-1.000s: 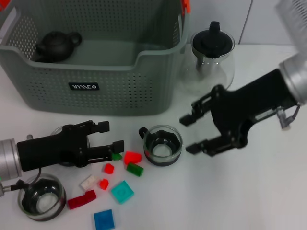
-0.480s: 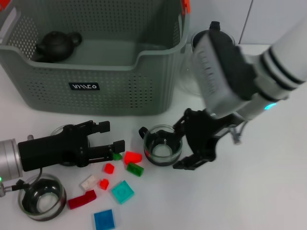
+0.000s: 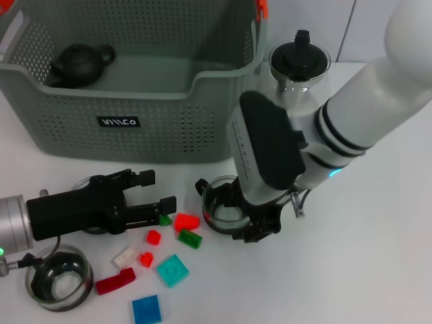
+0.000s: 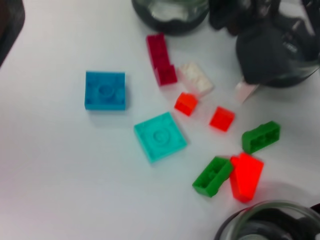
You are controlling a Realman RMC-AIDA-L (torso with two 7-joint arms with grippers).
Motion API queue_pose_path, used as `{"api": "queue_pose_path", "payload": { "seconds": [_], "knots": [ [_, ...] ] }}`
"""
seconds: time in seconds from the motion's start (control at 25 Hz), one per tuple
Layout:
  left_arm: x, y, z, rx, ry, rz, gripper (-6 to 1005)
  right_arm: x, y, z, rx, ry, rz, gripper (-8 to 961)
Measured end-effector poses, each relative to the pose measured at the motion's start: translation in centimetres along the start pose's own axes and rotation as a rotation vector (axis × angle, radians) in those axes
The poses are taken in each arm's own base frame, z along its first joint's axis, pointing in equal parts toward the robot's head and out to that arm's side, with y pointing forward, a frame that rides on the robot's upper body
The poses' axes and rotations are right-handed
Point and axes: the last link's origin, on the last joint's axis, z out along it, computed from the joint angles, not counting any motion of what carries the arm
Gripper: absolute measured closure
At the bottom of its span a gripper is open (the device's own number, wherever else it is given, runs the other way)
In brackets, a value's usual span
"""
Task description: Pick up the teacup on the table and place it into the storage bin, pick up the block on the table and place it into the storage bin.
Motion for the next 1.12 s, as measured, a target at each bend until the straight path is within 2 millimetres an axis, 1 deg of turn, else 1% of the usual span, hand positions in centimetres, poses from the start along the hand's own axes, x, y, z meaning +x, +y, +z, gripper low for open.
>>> {"api": "queue_pose_path", "payload": {
  "seconds": [0.28,0.52,0.76,1.12],
  "knots": [
    [-0.2,0.0,0.0,0.004,0.001,-0.011,143,0.2,0.7,1.6,-0.021,0.023,-0.007,372],
    [-0.3,0.0,0.2,0.0,-0.002,-0.014,143,0.2,0.9,1.9,-0.022,0.031,-0.007,379],
    [-0.4,0.0,0.1,0.001,-0.003,-0.016,143,0.2,0.9,1.8,-0.032,0.036,0.017,387],
    [-0.4,0.0,0.0,0.004,-0.004,-0.015,143,0.1,1.2,1.1,-0.069,0.032,0.035,729]
  ]
}}
